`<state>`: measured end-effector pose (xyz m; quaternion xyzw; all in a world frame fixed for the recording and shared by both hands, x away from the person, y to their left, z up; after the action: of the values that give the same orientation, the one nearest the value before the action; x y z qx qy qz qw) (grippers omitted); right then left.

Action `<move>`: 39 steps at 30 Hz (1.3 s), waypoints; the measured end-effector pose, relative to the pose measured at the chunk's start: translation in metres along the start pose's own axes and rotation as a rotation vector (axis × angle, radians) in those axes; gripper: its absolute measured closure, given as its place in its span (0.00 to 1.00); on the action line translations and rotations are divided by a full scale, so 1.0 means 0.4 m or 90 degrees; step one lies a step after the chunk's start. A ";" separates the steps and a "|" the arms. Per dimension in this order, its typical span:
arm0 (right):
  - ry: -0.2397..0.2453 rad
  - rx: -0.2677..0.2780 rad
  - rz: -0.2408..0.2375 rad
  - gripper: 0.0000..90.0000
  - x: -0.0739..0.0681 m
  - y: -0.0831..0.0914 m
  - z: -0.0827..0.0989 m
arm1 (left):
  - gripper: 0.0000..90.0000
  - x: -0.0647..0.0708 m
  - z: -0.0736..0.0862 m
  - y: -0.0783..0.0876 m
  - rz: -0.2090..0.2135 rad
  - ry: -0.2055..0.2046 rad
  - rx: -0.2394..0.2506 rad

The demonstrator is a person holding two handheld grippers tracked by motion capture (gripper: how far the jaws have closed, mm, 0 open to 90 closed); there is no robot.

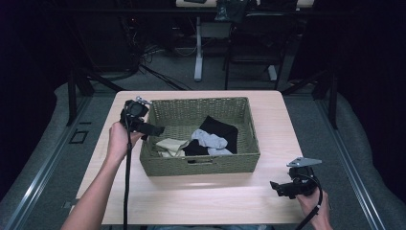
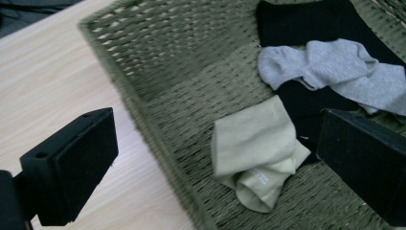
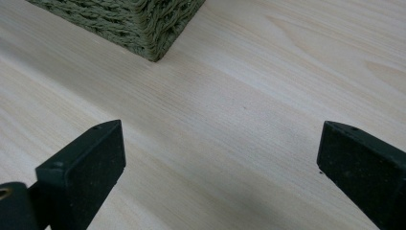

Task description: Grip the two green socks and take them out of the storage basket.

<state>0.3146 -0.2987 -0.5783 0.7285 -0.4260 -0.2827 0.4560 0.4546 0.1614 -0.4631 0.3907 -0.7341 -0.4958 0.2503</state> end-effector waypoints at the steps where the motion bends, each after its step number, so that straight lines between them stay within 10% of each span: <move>1: 0.001 0.001 0.000 0.02 0.000 0.000 0.000 | 0.00 0.009 -0.011 -0.016 0.007 -0.006 -0.009; 31: 0.003 -0.006 -0.002 0.04 -0.002 -0.003 -0.001 | 0.08 0.125 -0.063 -0.226 0.026 -0.082 -0.181; 39: 0.005 -0.011 0.002 0.05 -0.001 -0.005 0.002 | 0.44 0.141 -0.055 -0.280 -0.009 -0.103 -0.238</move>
<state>0.3146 -0.2981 -0.5804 0.7249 -0.4228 -0.2829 0.4645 0.4756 0.0805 -0.5593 0.3015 -0.6443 -0.6551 0.2547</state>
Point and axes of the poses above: each handheld gripper's, and its own axes: y roughly backward along the jaws, z roughly out of its underside, x roughly to its right, the point moved 5 cm from there along -y, roughly forward along the jaws, and after that the axes turned 14 degrees about -x, right-handed, at the moved point
